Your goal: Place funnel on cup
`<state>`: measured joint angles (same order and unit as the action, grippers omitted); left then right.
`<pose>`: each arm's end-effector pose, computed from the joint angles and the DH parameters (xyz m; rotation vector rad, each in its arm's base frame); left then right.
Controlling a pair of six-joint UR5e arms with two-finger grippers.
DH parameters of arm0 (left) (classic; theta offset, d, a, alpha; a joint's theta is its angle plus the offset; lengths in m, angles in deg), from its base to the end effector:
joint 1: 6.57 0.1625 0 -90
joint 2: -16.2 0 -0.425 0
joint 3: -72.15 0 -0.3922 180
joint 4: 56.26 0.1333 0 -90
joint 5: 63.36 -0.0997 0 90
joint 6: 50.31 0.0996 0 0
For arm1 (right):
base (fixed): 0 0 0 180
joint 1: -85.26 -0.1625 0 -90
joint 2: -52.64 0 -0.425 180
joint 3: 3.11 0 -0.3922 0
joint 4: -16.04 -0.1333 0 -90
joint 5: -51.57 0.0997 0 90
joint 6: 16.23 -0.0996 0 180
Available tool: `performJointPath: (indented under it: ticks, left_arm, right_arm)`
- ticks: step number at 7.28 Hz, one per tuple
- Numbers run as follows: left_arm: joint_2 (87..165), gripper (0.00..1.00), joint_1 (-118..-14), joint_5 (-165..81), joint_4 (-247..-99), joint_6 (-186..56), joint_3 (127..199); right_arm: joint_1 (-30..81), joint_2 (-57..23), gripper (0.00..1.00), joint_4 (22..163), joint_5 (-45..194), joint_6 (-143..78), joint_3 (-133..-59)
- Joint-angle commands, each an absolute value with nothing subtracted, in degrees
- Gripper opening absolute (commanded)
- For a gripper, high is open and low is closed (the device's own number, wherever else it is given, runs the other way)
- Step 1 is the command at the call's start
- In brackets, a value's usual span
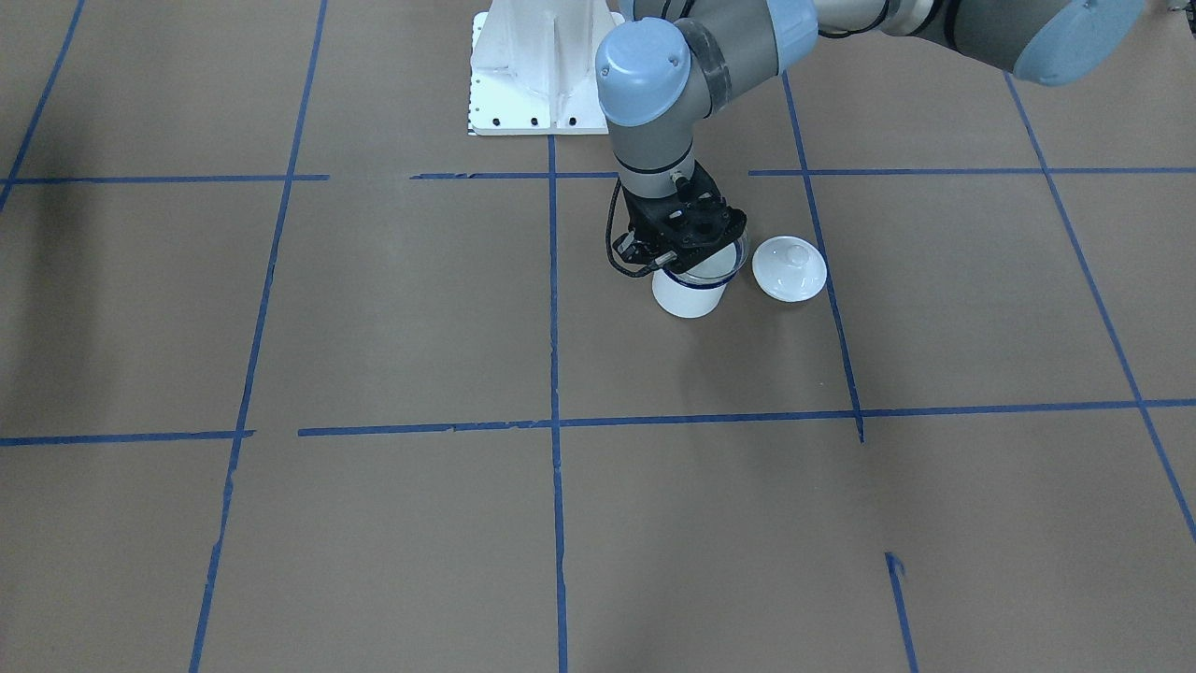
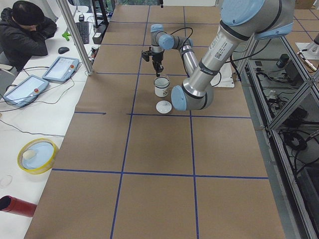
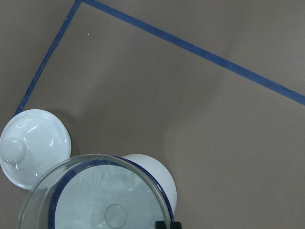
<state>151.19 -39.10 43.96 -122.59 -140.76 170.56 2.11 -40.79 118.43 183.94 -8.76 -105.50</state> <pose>0.5075 -0.4466 0.1813 -0.1431 0.5821 -0.4801 0.0112 -0.4617 0.6051 -0.0532 -0.7411 -0.2162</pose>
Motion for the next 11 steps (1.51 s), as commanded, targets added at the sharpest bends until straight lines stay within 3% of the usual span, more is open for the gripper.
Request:
performJointPath:
  ticks: [1, 2, 4, 7, 11]
  left_arm:
    - [151.1, 0.17, -39.0, 43.9, -123.7, -140.7, 170.9]
    - [151.1, 0.48, -39.0, 43.9, -123.7, -140.7, 170.9]
    - [150.0, 1.00, -39.0, 43.8, -123.7, -140.7, 171.5]
    - [139.9, 1.00, -43.1, 41.1, -126.2, -123.1, 186.0]
    - [114.6, 1.00, -69.1, 55.3, -152.2, -75.2, 185.5]
  right_arm:
    - [2.1, -40.8, 1.00, 118.4, 183.9, -8.8, -105.5]
    - [2.1, -40.8, 1.00, 118.4, 183.9, -8.8, -105.5]
    - [2.1, -40.8, 1.00, 118.4, 183.9, -8.8, -105.5]
    - [2.1, -40.8, 1.00, 118.4, 183.9, -8.8, -105.5]
    - [2.1, -40.8, 1.00, 118.4, 183.9, -8.8, -105.4]
